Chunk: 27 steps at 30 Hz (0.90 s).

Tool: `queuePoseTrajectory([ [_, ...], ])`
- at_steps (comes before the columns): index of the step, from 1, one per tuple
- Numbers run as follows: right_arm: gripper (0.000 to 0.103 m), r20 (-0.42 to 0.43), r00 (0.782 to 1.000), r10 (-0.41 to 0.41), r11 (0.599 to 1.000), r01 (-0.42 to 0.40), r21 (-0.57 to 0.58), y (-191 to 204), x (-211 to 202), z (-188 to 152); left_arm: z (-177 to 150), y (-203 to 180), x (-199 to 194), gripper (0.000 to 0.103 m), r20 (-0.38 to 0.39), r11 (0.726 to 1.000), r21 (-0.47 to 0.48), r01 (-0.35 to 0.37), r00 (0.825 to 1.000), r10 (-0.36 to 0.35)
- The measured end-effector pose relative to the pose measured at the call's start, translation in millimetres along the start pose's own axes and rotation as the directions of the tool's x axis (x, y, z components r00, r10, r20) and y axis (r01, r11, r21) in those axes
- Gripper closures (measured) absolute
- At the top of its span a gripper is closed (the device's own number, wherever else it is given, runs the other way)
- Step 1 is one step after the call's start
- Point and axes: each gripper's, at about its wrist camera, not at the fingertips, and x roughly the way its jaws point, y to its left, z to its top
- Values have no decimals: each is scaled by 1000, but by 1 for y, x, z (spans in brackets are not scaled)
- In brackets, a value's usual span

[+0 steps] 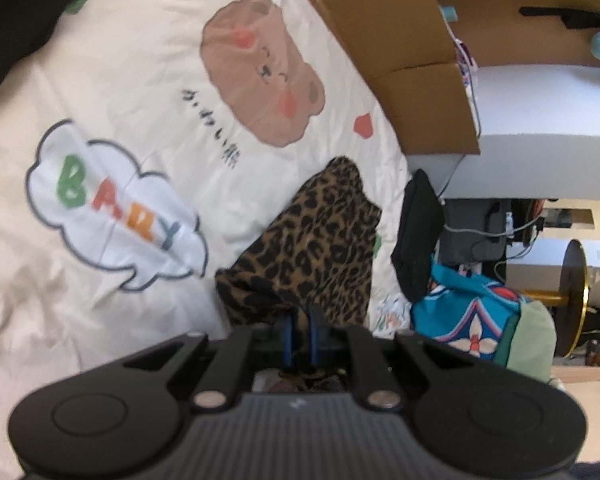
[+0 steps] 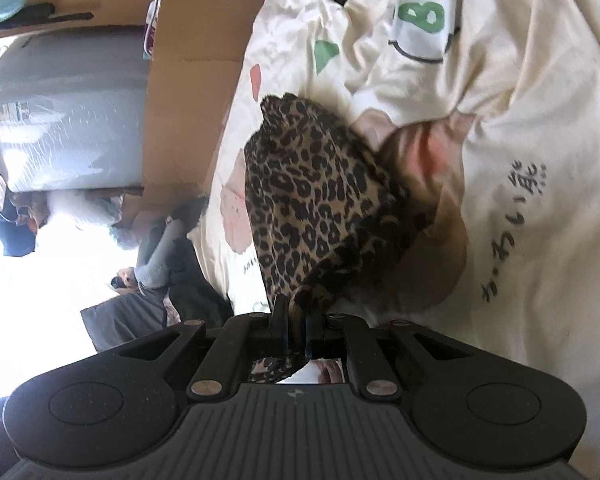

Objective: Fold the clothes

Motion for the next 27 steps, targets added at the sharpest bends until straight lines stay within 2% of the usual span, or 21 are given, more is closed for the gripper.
queuePoseTrajectory([
  [12, 97, 31, 999, 23, 999, -23, -23, 3, 26, 42, 46, -8, 34, 94, 25, 999, 32, -22, 999, 21],
  [27, 97, 40, 998, -44, 997, 47, -56, 11, 59, 88, 83, -19, 65, 94, 50, 996, 59, -62, 997, 59],
])
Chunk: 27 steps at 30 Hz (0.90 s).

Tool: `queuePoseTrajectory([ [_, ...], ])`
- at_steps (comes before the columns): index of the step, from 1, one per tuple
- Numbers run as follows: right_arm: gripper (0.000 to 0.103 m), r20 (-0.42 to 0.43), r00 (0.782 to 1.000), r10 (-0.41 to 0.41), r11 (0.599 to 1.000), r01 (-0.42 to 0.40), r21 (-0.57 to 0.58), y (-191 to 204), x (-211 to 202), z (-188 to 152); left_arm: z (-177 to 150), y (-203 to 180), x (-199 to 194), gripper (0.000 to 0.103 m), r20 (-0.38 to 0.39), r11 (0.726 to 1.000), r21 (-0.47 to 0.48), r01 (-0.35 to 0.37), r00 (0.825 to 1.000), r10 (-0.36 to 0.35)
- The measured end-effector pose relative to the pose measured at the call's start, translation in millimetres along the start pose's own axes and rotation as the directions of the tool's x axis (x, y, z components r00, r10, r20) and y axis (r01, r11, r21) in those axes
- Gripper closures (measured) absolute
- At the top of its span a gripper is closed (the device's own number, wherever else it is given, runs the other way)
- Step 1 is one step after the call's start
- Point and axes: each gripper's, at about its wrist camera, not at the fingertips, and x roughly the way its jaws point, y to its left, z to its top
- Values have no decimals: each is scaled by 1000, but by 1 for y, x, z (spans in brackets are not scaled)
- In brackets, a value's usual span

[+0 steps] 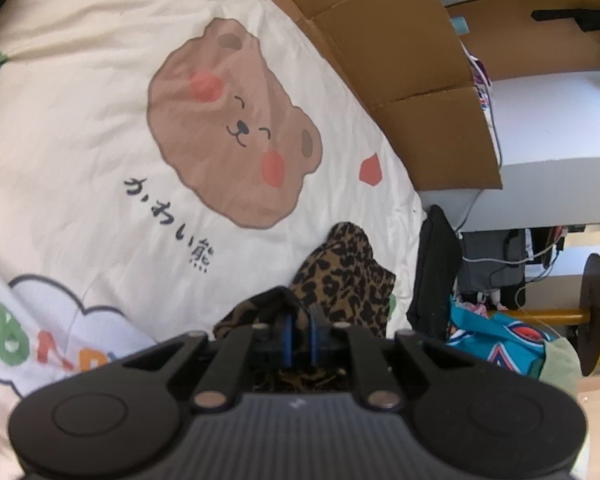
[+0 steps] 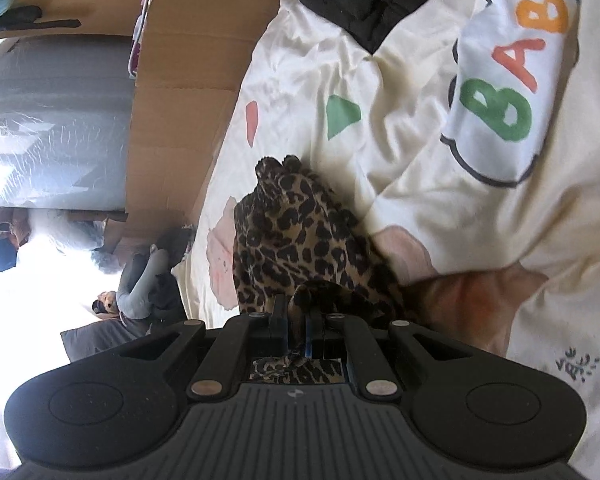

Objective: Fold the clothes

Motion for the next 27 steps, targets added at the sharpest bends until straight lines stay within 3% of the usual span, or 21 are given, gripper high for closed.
queuePoseTrajectory([
  [12, 97, 47, 997, -69, 995, 66, 70, -16, 20, 13, 16, -4, 35, 94, 31, 994, 19, -105, 994, 105],
  [18, 96, 62, 994, -95, 991, 88, 102, -21, 26, 17, 21, 3, 49, 93, 9, 990, 0, -142, 990, 142],
  [21, 89, 77, 994, -79, 988, 67, 140, -22, 23, 18, 22, -1, 46, 85, 12, 991, 14, -131, 991, 131],
  [23, 60, 95, 994, -62, 989, 48, 140, -19, 18, 17, 23, -3, 42, 78, 15, 991, 27, -128, 992, 127],
  [25, 51, 116, 992, -49, 992, 34, 122, -13, 9, 17, 23, -6, 35, 68, 19, 991, 44, -127, 992, 126],
  [27, 50, 119, 992, -51, 995, 40, 91, -7, 1, 16, 23, -9, 28, 66, 23, 990, 62, -126, 992, 124],
])
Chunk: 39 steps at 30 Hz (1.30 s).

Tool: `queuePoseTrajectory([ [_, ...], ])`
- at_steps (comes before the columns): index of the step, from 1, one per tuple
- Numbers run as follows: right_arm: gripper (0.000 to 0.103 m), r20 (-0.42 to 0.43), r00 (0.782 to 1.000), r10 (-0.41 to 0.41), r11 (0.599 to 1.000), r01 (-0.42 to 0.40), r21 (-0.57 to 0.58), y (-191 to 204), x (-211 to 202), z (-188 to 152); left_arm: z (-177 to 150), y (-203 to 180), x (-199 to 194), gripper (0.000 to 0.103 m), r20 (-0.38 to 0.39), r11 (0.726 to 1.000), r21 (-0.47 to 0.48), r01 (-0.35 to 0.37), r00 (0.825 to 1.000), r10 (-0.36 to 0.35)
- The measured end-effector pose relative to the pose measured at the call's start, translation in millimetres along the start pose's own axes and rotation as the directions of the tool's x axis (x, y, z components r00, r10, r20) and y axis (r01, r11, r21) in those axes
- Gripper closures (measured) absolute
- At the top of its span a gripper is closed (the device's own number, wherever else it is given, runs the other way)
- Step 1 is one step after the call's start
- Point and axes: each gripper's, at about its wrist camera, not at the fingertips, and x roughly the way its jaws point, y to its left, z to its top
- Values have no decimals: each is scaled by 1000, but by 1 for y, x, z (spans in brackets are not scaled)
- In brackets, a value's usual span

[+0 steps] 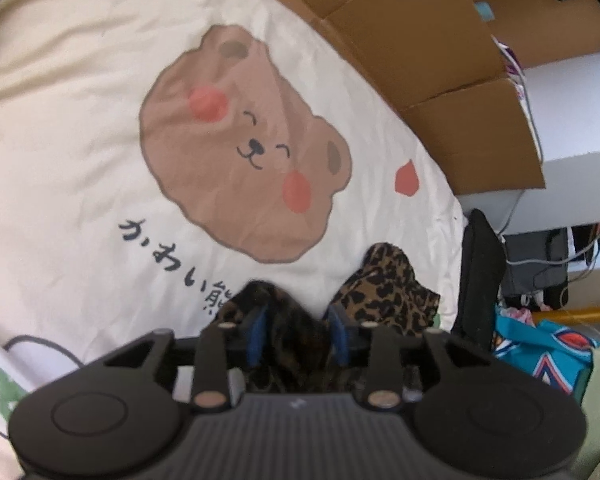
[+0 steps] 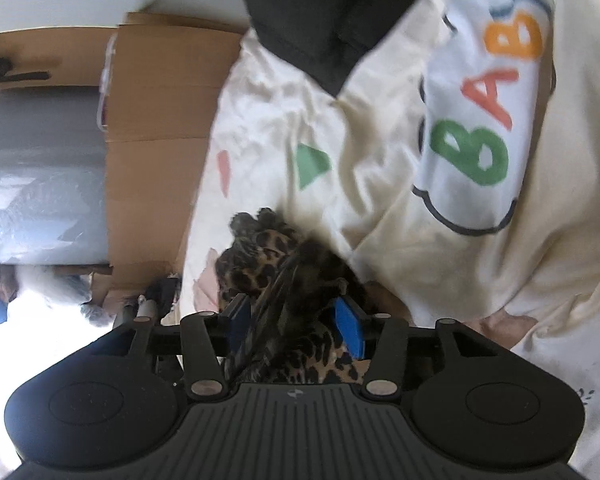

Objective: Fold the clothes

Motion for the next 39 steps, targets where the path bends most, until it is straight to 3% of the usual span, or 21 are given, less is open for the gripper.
queuePoseTrajectory([
  [4, 47, -12, 999, -39, 996, 38, -75, 9, -8, -3, 1, 4, -14, 65, 14, 1000, 5, -4, 1000, 4],
  [8, 47, -16, 996, -92, 988, 90, -125, 10, -8, -8, -3, 3, -11, 65, -15, 992, 85, -90, 996, 91],
  [19, 48, 38, 980, -195, 929, 197, -314, 31, 19, -5, 4, -12, 30, 65, -50, 962, 219, -161, 983, 176],
  [22, 53, 23, 974, -224, 905, 216, -367, 36, 31, -1, 13, -19, 49, 65, -63, 939, 298, -173, 978, 200],
  [26, 89, 20, 960, -278, 867, 260, -426, 36, 42, 4, 25, -21, 71, 65, -91, 909, 366, -197, 965, 246],
  [29, 97, 27, 956, -294, 870, 279, -407, 34, 43, 10, 28, -19, 77, 66, -108, 912, 350, -214, 958, 266],
  [36, 102, 39, 941, -335, 863, 323, -387, 51, 41, 19, 36, -27, 73, 69, -182, 897, 311, -315, 906, 381],
  [39, 102, 46, 935, -352, 851, 340, -400, 59, 42, 25, 38, -34, 69, 69, -160, 879, 351, -322, 905, 395],
])
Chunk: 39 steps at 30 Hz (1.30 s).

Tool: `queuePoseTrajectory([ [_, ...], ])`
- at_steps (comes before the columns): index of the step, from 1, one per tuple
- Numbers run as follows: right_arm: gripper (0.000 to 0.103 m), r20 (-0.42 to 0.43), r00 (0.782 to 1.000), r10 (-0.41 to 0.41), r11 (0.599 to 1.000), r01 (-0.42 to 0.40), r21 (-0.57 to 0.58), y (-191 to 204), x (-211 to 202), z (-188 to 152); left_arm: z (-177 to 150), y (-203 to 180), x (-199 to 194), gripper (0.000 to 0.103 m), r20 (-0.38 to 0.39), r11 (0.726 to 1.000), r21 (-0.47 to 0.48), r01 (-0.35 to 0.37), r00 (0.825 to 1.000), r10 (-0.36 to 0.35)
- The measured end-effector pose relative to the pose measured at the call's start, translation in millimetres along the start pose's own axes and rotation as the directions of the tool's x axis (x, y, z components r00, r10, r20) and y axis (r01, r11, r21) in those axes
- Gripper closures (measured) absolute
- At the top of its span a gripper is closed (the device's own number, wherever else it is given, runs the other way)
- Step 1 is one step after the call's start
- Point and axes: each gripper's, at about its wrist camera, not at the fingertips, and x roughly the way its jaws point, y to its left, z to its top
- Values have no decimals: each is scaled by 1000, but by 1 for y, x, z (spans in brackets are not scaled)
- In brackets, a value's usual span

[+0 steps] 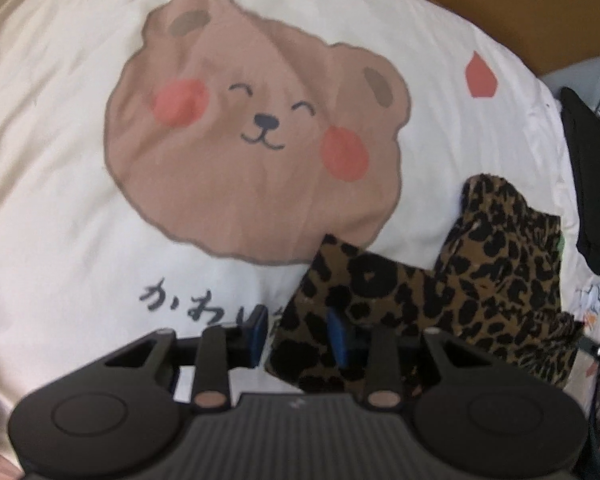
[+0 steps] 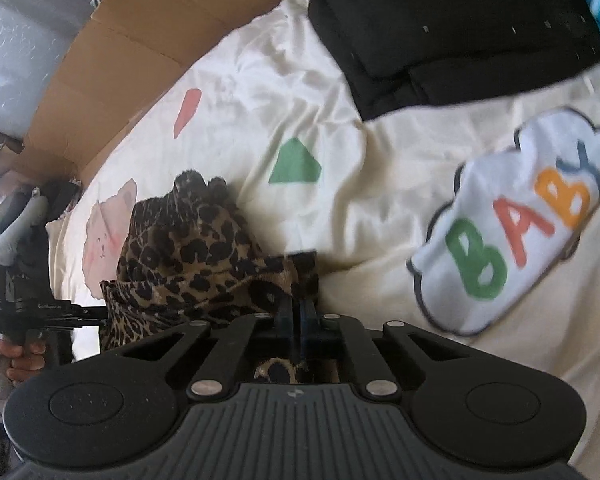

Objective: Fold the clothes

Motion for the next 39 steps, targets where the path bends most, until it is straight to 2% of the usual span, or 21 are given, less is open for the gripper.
queuePoseTrajectory([
  [5, 103, 72, 997, 2, 1000, -3, 9, -9, -4, 4, -3, 2, -4, 69, 47, 999, 35, -14, 999, 13],
  [8, 98, 77, 997, -8, 1000, 6, 25, -10, -7, -3, -8, 5, -10, 69, 64, 999, 30, -16, 998, 15],
  [9, 94, 80, 997, 2, 1000, -3, 22, -9, -9, -7, -9, 5, -11, 69, 65, 999, 32, -20, 998, 18],
  [11, 67, 87, 996, 12, 1000, -13, 9, -3, -11, -11, -8, 3, -14, 69, 70, 999, 44, -20, 997, 17],
  [12, 66, 90, 996, 14, 1000, -14, -2, 1, -11, -13, -7, 3, -16, 68, 73, 999, 51, -18, 997, 15],
  [16, 66, 69, 998, 4, 998, 1, -64, 16, 2, -4, -2, 4, -15, 68, 80, 999, 44, -18, 997, 14],
  [19, 68, 66, 998, -3, 998, 7, -66, 22, 13, 4, -2, 1, -11, 68, 71, 998, 58, -29, 997, 25],
  [20, 88, 64, 998, -5, 998, 9, -66, 24, 16, 6, -2, 1, -10, 68, 73, 998, 61, -27, 997, 22],
  [21, 103, 59, 998, -10, 997, 14, -80, 27, 17, 7, -2, 0, -9, 68, 75, 998, 64, -25, 997, 20],
  [27, 101, 55, 998, -26, 988, 34, -148, 41, 8, 10, -1, 0, -6, 68, 84, 998, 61, -24, 996, 19],
  [33, 101, 93, 995, -44, 994, 53, -95, 26, 3, 12, -3, -4, -1, 68, 83, 997, 74, -27, 996, 21],
  [39, 100, 83, 995, -56, 994, 63, -87, 21, 22, 8, -4, -2, 5, 68, 83, 997, 69, -46, 996, 40],
])
